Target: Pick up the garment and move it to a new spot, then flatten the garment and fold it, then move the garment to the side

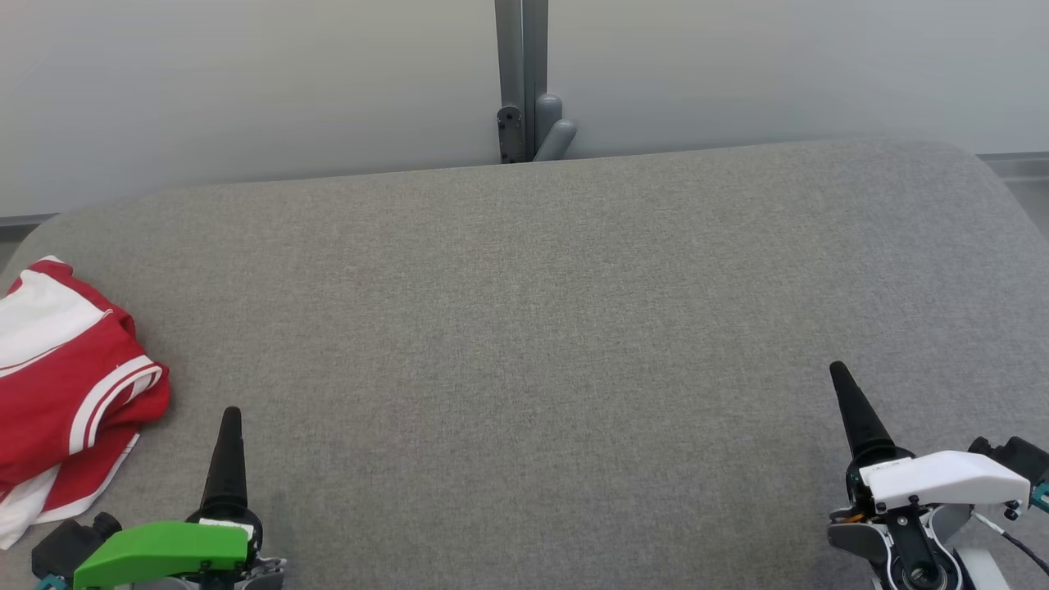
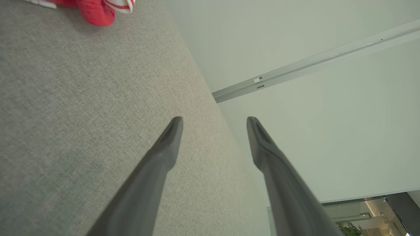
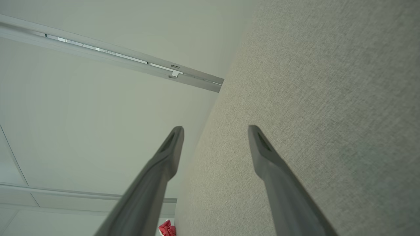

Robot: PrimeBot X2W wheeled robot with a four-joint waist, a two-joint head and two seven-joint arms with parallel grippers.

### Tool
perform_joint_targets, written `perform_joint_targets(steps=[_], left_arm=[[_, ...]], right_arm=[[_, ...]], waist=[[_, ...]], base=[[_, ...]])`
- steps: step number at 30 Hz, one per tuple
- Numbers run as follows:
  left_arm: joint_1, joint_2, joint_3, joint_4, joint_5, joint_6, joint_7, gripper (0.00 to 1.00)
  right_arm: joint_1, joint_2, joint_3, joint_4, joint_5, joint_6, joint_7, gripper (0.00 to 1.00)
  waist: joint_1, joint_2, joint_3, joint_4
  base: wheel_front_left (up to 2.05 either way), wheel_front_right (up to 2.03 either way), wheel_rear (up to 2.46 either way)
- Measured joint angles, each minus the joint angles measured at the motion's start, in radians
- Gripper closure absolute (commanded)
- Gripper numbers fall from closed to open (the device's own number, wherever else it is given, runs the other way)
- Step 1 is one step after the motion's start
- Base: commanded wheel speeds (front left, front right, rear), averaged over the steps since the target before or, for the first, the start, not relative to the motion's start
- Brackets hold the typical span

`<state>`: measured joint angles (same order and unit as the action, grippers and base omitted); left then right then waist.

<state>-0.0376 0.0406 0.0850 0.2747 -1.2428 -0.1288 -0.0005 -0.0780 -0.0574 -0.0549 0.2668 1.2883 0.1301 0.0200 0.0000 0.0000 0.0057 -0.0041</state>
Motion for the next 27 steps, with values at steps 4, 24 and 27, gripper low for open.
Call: perform_joint_targets(steps=[4,24,27], left_arm=[[0.0,0.0,0.001,-0.001,0.08,0.0,-0.013,0.0],[0.0,0.0,-0.025,-0.002,0.392,0.023,-0.086,0.0],[0.0,0.0,-0.028,-0.002,0.432,0.023,-0.094,0.0]], right_arm=[[0.0,-0.007,0.01,-0.007,-0.081,0.0,-0.018,0.0],[0.0,-0.009,0.035,0.009,-0.413,0.0,-0.093,0.0],[-0.002,-0.011,0.044,0.012,-0.451,0.0,-0.103,0.0]], waist=[[0.0,0.0,0.001,-0.001],[0.0,0.0,0.001,-0.004],[0.0,0.0,0.001,-0.004]], base=[[0.0,0.0,0.0],[0.0,0.0,0.0],[0.0,0.0,0.0]])
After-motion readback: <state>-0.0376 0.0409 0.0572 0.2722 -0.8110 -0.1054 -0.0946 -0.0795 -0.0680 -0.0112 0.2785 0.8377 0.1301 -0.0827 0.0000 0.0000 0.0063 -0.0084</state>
